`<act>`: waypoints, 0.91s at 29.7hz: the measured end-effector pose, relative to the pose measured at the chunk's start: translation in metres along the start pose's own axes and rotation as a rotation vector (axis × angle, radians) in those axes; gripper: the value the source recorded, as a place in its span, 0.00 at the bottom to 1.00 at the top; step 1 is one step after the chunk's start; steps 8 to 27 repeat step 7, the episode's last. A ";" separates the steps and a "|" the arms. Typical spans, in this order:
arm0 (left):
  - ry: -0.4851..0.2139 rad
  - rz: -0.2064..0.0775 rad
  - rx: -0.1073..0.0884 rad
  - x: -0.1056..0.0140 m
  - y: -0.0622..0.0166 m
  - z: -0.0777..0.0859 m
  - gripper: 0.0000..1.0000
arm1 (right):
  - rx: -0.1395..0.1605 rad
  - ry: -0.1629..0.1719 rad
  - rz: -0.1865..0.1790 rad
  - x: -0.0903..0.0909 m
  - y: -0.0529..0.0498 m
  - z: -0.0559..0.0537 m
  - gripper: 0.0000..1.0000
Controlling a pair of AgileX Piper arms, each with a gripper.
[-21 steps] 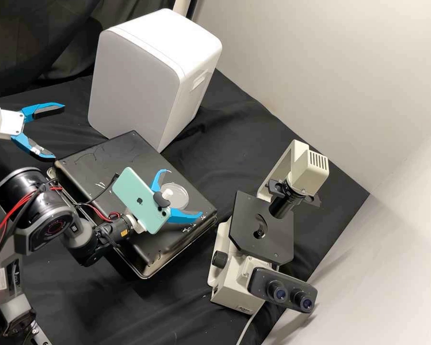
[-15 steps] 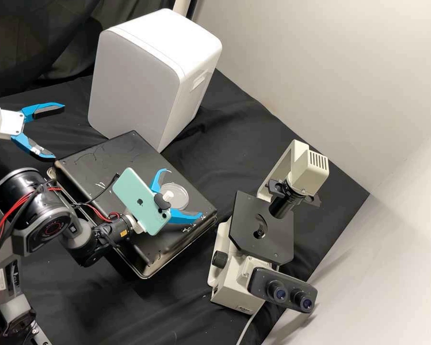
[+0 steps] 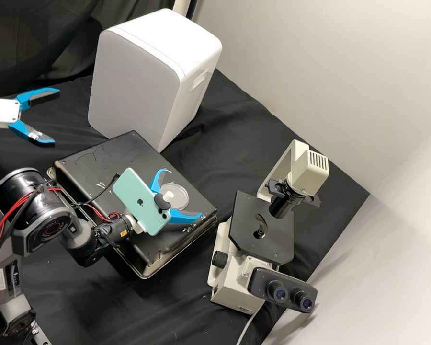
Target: Place the petri dish on the bench
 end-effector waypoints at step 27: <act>0.016 0.066 -0.009 -0.004 0.0111 0.000 1.00 | 0.000 0.000 0.000 0.000 0.000 0.000 1.00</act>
